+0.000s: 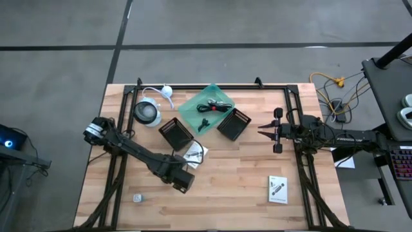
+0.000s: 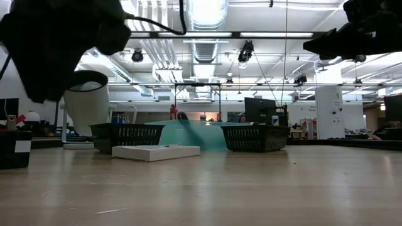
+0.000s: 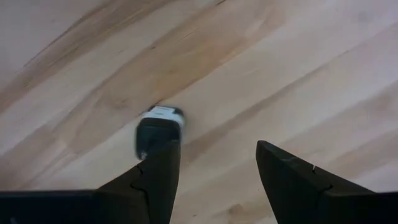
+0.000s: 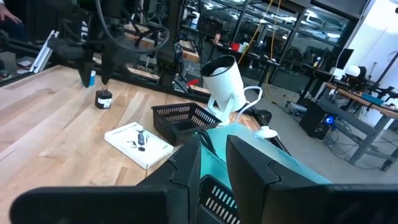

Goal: Pick and place items into bin
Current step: Put the black charger adapter into the left black bin

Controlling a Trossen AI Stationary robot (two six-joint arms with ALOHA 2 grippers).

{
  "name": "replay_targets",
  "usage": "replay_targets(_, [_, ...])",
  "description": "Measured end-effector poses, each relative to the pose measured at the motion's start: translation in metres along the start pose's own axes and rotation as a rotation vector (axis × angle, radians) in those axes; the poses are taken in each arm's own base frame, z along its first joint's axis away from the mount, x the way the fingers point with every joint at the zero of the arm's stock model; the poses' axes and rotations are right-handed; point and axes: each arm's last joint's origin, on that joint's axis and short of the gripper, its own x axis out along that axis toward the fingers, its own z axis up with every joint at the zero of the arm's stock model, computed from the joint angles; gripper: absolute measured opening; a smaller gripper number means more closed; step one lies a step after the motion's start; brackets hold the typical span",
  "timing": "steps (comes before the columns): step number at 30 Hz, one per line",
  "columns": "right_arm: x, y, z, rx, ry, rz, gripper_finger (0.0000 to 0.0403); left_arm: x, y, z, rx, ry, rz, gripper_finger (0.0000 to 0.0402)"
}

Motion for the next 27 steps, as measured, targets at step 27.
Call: replay_targets(27, [0.0,0.0,0.0,0.001,0.002,0.001,0.0066,0.036,0.026,-0.006,0.106,0.081,0.105,0.0194])
